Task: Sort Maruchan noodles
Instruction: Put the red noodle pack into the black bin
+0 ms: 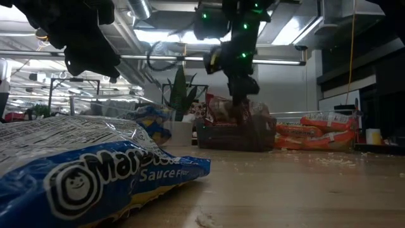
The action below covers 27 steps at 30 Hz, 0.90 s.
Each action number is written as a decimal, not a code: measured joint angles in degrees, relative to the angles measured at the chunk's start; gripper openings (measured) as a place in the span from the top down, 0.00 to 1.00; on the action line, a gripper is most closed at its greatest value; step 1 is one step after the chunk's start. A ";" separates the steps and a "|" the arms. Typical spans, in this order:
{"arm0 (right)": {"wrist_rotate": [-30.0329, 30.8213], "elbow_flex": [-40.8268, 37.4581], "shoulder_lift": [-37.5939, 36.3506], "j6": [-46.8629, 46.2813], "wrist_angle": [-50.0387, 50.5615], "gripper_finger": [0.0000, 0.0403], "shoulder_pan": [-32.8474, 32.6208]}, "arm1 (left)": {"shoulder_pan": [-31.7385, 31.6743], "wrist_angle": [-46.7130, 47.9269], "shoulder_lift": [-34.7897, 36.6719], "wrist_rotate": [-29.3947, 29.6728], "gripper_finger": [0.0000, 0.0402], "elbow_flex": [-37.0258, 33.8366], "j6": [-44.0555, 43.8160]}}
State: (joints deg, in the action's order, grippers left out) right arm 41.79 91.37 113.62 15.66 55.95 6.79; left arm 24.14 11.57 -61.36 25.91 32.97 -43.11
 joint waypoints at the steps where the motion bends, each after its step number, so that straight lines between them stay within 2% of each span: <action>1: -0.58 1.04 0.00 -0.16 0.52 0.46 0.00 | 0.00 0.00 0.00 0.00 0.63 0.00 0.00; 8: -9.29 8.39 -0.04 -0.72 5.84 0.44 0.01 | 0.02 -0.02 0.00 -0.04 0.63 0.00 -0.05; 12: -10.20 10.93 -0.07 -1.04 8.41 0.44 0.35 | 0.02 -0.02 0.00 -0.07 0.63 0.00 -0.09; 14: -12.53 12.05 -0.07 -2.43 9.33 0.44 0.46 | 0.03 -0.02 0.00 -0.07 0.63 0.00 -0.18; 18: -24.35 14.30 -0.12 -6.42 8.40 0.47 0.73 | 0.07 -0.02 0.00 -0.07 0.63 0.00 -0.22; 21: -32.80 12.72 -0.15 -7.93 4.72 0.52 0.67 | 0.07 -0.02 0.00 -0.07 0.63 0.00 -0.22; 23: -34.00 10.69 -0.11 -7.96 2.54 0.56 0.68 | 0.07 0.00 0.00 -0.07 0.63 0.00 -0.22; 27: -32.63 7.34 -0.11 -7.80 -1.94 0.62 1.29 | 0.07 0.00 0.00 -0.07 0.63 0.00 -0.12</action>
State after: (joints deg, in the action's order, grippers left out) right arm 9.16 98.71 113.51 7.86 54.01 8.08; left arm 24.21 11.57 -61.36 25.85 32.97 -43.23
